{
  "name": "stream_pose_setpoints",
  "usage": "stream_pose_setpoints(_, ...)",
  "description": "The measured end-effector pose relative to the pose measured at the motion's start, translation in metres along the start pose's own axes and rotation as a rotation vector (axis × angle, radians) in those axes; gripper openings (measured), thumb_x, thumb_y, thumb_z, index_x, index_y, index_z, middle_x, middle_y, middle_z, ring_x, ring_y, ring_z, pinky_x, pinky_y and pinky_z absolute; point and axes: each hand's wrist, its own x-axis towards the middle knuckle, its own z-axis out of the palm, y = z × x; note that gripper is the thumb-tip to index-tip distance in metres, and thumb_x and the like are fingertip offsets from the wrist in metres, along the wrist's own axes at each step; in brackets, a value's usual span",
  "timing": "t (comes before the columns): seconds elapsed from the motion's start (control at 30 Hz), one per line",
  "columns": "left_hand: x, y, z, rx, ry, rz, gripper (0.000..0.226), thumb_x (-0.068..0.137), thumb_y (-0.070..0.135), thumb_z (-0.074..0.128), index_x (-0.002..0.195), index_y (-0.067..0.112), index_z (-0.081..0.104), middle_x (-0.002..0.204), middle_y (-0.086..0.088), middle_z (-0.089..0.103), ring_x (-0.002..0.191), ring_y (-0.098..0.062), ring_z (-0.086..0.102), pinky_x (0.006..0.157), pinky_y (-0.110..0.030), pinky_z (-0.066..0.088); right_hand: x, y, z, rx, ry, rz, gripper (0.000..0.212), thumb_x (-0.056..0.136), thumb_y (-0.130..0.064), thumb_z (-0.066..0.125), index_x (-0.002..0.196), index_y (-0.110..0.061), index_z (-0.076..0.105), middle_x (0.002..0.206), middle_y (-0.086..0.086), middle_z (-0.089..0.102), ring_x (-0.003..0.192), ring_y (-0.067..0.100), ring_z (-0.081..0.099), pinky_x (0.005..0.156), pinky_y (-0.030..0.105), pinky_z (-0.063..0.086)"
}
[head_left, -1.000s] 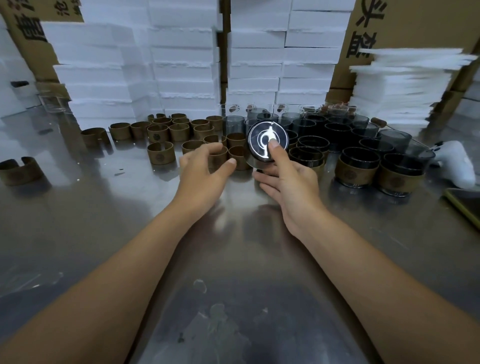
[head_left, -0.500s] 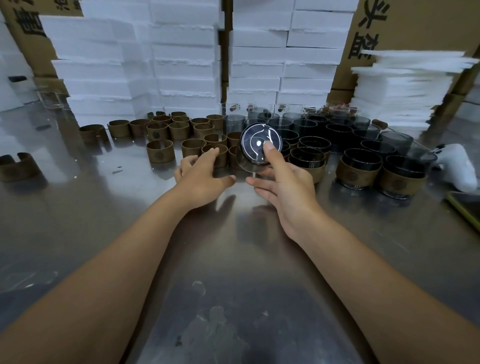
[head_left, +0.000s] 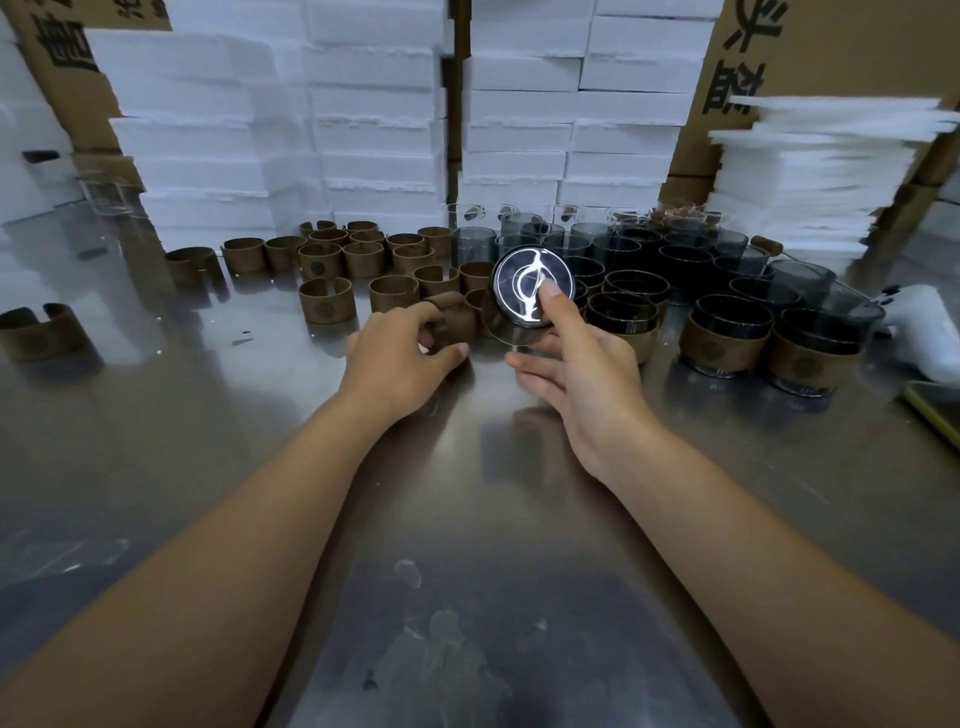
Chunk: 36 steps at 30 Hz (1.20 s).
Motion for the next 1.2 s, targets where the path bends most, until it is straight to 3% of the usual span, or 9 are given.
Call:
stream_pose_setpoints(0.17,-0.001,0.001,0.001,-0.09,-0.08,-0.046,0.021,0.089,0.043,0.06,0.102,0.029,0.068,0.089,0.002,0.061,0.108,-0.029,0.056,0.098,-0.048,0.041,0.001,0.001,0.0,-0.026,0.008,0.013,0.042,0.085,-0.043,0.066,0.103,-0.006,0.068,0.095,0.008,0.07,0.074,0.016,0.069,0.073,0.024,0.056)
stream_pose_setpoints(0.33,0.0,0.002,0.001,-0.181,-0.093,-0.085,0.005,0.091,0.036,0.06,0.089,0.035,0.065,0.068,0.013,0.053,0.099,-0.03,0.059,0.098,-0.049,0.042,0.002,0.001,-0.001,-0.022,0.017,0.013,0.043,0.085,-0.043,0.066,0.105,-0.005,0.067,0.096,0.009,0.071,0.077,0.017,0.07,0.074,0.025,0.057)
stream_pose_setpoints(0.5,0.002,0.01,-0.002,-0.411,0.046,-0.043,0.012,0.097,0.021,0.052,0.089,0.026,0.059,0.076,0.003,0.055,0.081,-0.019,0.051,0.077,-0.033,0.043,0.006,0.005,-0.002,-0.054,0.043,0.001,0.042,0.084,-0.046,0.066,0.099,-0.006,0.067,0.095,0.008,0.067,0.088,0.02,0.07,0.081,0.03,0.056)
stream_pose_setpoints(0.57,0.003,0.019,-0.004,-0.426,0.128,-0.021,0.013,0.099,0.017,0.046,0.091,0.023,0.055,0.093,-0.006,0.054,0.088,-0.026,0.054,0.083,-0.033,0.045,0.007,0.006,-0.002,-0.077,0.042,-0.003,0.033,0.082,-0.047,0.067,0.081,-0.014,0.066,0.084,0.004,0.062,0.088,0.019,0.066,0.085,0.031,0.052)
stream_pose_setpoints(0.67,-0.003,0.038,-0.009,-0.516,0.212,0.019,0.02,0.1,0.015,0.041,0.084,0.023,0.049,0.095,0.006,0.042,0.093,-0.024,0.051,0.093,-0.038,0.044,0.008,0.007,-0.002,-0.089,0.033,0.001,0.031,0.08,-0.048,0.068,0.067,-0.021,0.06,0.076,0.001,0.057,0.083,0.018,0.059,0.084,0.034,0.051)
stream_pose_setpoints(0.8,-0.018,0.052,-0.014,-0.466,0.296,0.224,0.016,0.098,0.017,0.043,0.084,0.013,0.052,0.088,0.009,0.041,0.086,-0.005,0.043,0.08,-0.011,0.033,0.007,0.007,0.0,-0.061,-0.047,0.029,0.027,0.084,-0.041,0.067,0.079,-0.015,0.063,0.09,0.004,0.061,0.091,0.017,0.057,0.079,0.032,0.054)
stream_pose_setpoints(0.93,-0.025,0.056,-0.013,-0.415,0.347,0.362,0.023,0.096,0.021,0.049,0.09,0.001,0.059,0.1,-0.004,0.047,0.089,0.001,0.045,0.079,-0.01,0.035,0.007,0.004,0.0,0.089,-0.097,0.124,0.019,0.088,-0.029,0.066,0.087,-0.01,0.064,0.093,0.006,0.061,0.108,0.022,0.058,0.074,0.033,0.055)
stream_pose_setpoints(1.07,-0.026,0.056,-0.009,-0.353,0.388,0.436,0.02,0.089,0.019,0.061,0.087,-0.001,0.06,0.107,-0.005,0.043,0.098,-0.012,0.048,0.08,-0.018,0.042,0.005,-0.002,-0.002,0.263,-0.142,0.196,0.017,0.089,-0.025,0.064,0.085,-0.009,0.064,0.079,0.007,0.07,0.089,0.022,0.069,0.078,0.04,0.058)
stream_pose_setpoints(1.2,-0.03,0.057,-0.008,-0.311,0.384,0.476,0.013,0.084,0.013,0.067,0.093,0.004,0.064,0.119,-0.009,0.048,0.112,-0.003,0.048,0.09,-0.012,0.039,0.005,-0.003,-0.002,0.372,-0.179,0.225,0.022,0.092,-0.033,0.061,0.087,-0.013,0.067,0.08,0.008,0.074,0.073,0.018,0.072,0.077,0.041,0.058)
